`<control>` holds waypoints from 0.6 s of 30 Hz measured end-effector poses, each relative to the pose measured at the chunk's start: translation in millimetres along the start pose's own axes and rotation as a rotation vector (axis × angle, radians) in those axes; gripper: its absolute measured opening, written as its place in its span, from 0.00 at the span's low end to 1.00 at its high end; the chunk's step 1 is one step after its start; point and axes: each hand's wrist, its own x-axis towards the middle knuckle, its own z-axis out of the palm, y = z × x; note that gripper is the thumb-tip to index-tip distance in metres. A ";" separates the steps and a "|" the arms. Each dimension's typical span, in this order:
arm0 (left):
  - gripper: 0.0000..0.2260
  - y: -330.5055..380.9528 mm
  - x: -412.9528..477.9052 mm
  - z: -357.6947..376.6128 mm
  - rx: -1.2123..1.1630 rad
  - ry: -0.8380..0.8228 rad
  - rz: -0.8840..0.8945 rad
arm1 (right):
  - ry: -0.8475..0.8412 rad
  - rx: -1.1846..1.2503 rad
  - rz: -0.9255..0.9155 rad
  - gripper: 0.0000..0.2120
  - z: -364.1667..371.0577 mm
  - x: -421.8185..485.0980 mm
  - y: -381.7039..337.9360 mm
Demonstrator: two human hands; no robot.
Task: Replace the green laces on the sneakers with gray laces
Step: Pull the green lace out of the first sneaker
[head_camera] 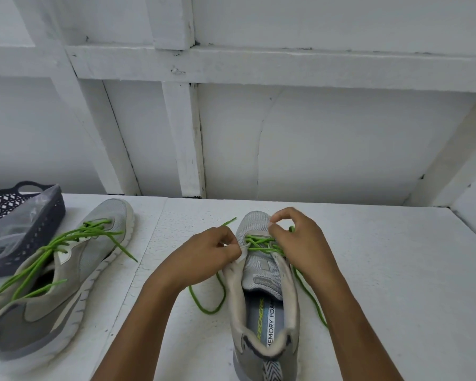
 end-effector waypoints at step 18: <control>0.13 -1.9 2.2 -1.2 -0.018 -0.014 -0.010 | -0.158 0.404 -0.047 0.10 -11.7 -4.4 -14.7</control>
